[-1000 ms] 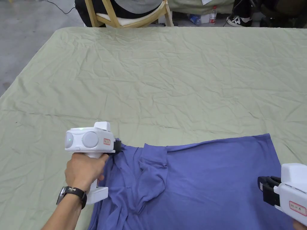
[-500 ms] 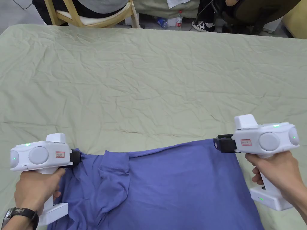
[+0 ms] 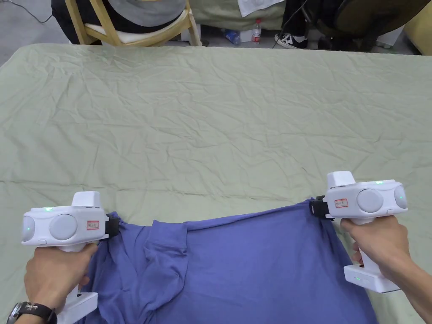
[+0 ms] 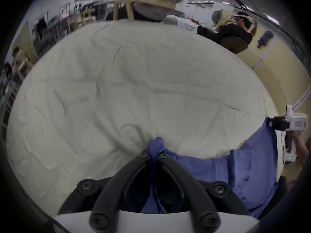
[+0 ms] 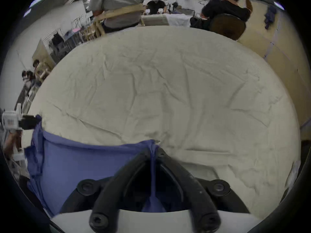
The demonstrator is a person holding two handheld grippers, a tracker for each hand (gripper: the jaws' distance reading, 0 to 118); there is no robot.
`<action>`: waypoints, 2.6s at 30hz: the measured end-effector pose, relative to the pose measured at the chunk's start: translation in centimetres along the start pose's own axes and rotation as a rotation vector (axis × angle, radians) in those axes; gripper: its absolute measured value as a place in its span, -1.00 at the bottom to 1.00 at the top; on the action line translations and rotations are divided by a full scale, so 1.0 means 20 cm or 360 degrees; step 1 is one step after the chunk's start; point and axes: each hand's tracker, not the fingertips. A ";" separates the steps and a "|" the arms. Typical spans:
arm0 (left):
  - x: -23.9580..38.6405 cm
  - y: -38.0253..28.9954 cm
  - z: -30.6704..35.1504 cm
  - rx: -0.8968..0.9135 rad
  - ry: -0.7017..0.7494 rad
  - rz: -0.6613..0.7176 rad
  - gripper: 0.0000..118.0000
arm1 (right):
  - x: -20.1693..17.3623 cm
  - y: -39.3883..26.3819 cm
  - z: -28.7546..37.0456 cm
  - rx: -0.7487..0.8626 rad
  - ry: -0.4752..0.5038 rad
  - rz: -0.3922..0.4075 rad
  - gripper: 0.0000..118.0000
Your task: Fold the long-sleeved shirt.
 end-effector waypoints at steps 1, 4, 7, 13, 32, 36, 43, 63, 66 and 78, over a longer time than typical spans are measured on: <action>0.01 0.02 0.01 -0.0011 -0.0013 0.0029 -0.92 | 0.01 -0.01 0.02 0.0021 0.0005 -0.0014 -0.89; 0.03 0.12 0.04 0.0039 -0.0066 0.0079 -0.92 | 0.01 -0.02 0.11 0.0113 -0.0070 -0.0012 -0.89; 0.08 0.19 0.07 0.0094 -0.0108 0.0039 -0.92 | 0.02 -0.02 0.21 0.0162 -0.0065 -0.0042 -0.89; 0.14 0.22 0.23 0.0199 -0.0151 0.0028 -0.92 | 0.06 -0.07 0.45 0.0303 -0.0060 -0.0112 -0.89; 0.06 -0.58 0.98 0.0311 -0.0216 0.0099 -0.92 | -0.09 -0.89 1.09 0.0302 0.0080 -0.0071 -0.89; 0.04 -0.76 1.00 0.0220 -0.0214 0.0111 -0.92 | -0.12 -1.10 1.11 0.0191 0.0113 -0.0106 -0.89; 0.01 -0.97 0.97 0.0063 -0.0202 0.0173 -0.92 | -0.13 -1.32 1.07 0.0039 0.0116 -0.0153 -0.89; -0.04 -1.09 0.88 -0.0099 -0.0019 0.0099 -0.24 | -0.18 -1.29 0.99 -0.0038 -0.0073 -0.0003 -0.08; -0.01 -1.06 1.00 0.0033 -0.0010 0.0086 -0.24 | -0.22 -1.25 1.08 0.0111 -0.0027 -0.0045 -0.08; 0.10 -0.99 1.37 0.0362 -0.0005 0.0027 -0.74 | -0.71 -1.18 1.39 0.0511 0.0005 0.0091 -0.65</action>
